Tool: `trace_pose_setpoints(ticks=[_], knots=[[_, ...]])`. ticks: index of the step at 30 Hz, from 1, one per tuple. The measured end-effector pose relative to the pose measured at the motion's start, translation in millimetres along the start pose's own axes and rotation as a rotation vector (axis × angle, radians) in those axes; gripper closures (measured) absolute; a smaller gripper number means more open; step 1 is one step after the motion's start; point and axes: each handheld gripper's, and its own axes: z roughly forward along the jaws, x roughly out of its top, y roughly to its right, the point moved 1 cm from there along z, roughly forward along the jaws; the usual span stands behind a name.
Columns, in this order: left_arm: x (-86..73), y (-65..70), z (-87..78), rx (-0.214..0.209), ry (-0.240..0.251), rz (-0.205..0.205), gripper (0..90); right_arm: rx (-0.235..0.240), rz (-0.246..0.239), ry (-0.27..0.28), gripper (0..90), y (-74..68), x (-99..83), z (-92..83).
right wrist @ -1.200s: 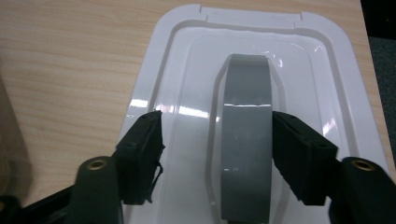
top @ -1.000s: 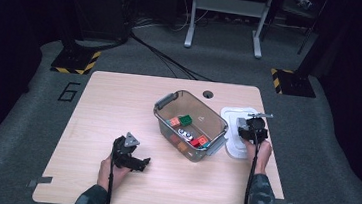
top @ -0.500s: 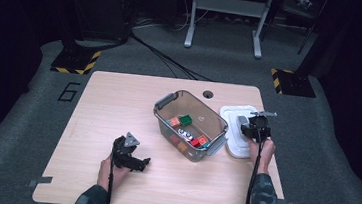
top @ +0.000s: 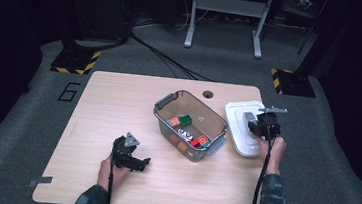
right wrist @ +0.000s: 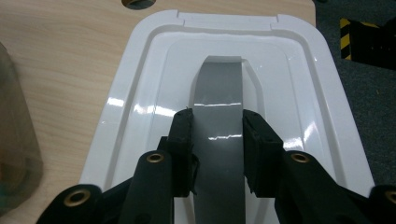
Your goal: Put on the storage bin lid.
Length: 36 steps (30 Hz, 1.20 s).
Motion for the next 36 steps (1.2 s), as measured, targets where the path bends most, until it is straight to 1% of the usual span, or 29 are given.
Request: trace_pose_setpoints(ticks=[1, 2, 3, 9, 12, 13, 16, 18, 20, 22, 24, 25, 26, 32, 33, 34, 36], knots=[[0.0, 0.0, 0.0, 0.000, 0.000, 0.000, 0.8, 0.002, -0.013, 0.006, 67.5, 1.8, 2.7, -5.1], [0.0, 0.0, 0.0, 0.000, 0.000, 0.000, 0.8, 0.002, -0.013, 0.006, 67.5, 1.8, 2.7, -5.1], [0.0, 0.0, 0.0, 0.000, 0.000, 0.000, 0.8, -0.001, -0.021, 0.013, 67.5, 2.4, 4.9, -8.8], [0.0, 0.0, 0.0, -0.001, -0.001, 0.000, 0.8, 0.005, -0.030, 0.008, 67.5, 4.9, 9.6, -18.1], [0.0, 0.0, 0.0, 0.000, -0.001, 0.001, 0.8, -0.006, -0.043, 0.011, 67.5, 5.9, 12.8, -22.8], [0.0, 0.0, 0.0, -0.001, -0.001, 0.001, 0.8, -0.013, -0.051, 0.012, 67.5, 5.5, 15.3, -26.9], [0.0, 0.0, 0.0, -0.001, 0.000, 0.000, 0.8, -0.013, -0.061, 0.011, 67.5, 5.1, 18.1, -30.5], [0.0, -0.5, -0.4, -0.001, -0.006, 0.008, 0.8, -0.017, -0.063, 0.013, 67.5, 4.9, 19.1, -32.1], [0.0, -0.5, -0.4, -0.002, -0.006, 0.008, 0.8, -0.015, -0.064, 0.021, 67.5, 5.0, 21.1, -34.3], [0.0, -0.5, -0.4, -0.001, -0.006, 0.008, 0.8, -0.025, -0.073, 0.020, 67.5, 3.9, 24.2, -37.8], [0.0, -0.4, -0.4, -0.002, -0.006, 0.007, 0.8, -0.024, -0.075, 0.022, 67.5, 4.1, 26.1, -40.3], [0.0, -0.4, -0.4, -0.002, -0.006, 0.008, 0.8, -0.030, -0.066, 0.032, 67.5, 3.5, 27.1, -40.9], [0.0, -0.4, -0.4, -0.002, -0.006, 0.008, 0.8, -0.027, -0.081, 0.028, 67.5, 4.3, 27.9, -42.7], [0.0, -0.4, -0.4, -0.002, -0.006, 0.008, 0.8, -0.028, -0.079, 0.034, 67.5, 4.2, 32.7, -48.5], [0.0, -0.4, -0.4, -0.002, -0.006, 0.007, 0.8, -0.031, -0.093, 0.039, 67.5, 4.1, 35.1, -50.9], [0.0, -0.4, -0.4, -0.002, -0.006, 0.008, 0.8, -0.036, -0.090, 0.037, 67.5, 2.9, 36.5, -52.4], [0.0, -0.4, -0.4, -0.002, -0.006, 0.007, 0.8, -0.037, -0.105, 0.044, 67.5, 2.7, 39.3, -55.8]])
